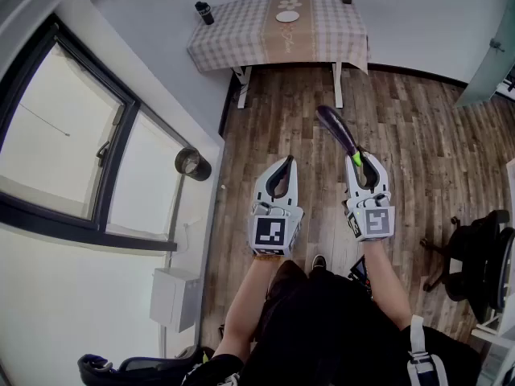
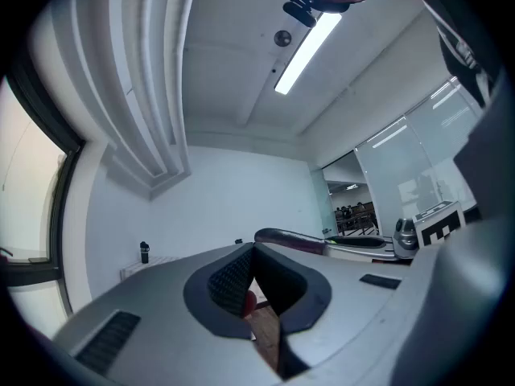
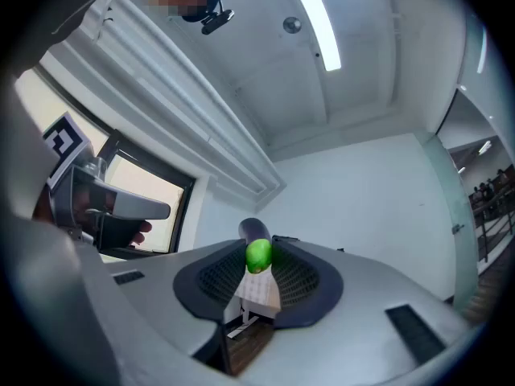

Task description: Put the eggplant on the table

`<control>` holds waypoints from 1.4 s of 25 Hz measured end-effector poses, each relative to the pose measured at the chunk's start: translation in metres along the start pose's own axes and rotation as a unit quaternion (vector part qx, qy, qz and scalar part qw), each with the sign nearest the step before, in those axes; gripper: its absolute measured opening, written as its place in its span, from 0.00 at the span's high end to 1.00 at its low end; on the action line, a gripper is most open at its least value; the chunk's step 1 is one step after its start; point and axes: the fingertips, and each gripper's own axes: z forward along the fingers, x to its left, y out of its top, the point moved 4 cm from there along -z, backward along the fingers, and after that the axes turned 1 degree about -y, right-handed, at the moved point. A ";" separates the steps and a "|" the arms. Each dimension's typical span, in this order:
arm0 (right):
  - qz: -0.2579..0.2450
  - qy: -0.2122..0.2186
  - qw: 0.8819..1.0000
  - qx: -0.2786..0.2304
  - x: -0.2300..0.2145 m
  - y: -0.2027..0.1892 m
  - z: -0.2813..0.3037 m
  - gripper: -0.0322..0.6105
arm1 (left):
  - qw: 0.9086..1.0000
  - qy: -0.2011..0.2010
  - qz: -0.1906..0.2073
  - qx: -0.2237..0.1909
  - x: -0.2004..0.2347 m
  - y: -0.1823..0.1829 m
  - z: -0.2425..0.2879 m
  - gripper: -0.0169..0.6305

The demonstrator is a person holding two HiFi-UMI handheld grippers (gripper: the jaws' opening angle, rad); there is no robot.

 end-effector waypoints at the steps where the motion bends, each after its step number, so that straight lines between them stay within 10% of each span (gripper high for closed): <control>1: 0.000 0.001 1.000 0.000 -0.002 -0.004 0.009 0.79 | 1.000 0.000 -0.002 0.002 0.005 -0.005 0.009 0.99; 35: -0.024 -0.045 0.999 -0.009 -0.044 -0.088 0.463 0.79 | 0.997 -0.067 -0.026 -0.006 0.307 -0.092 0.372 0.99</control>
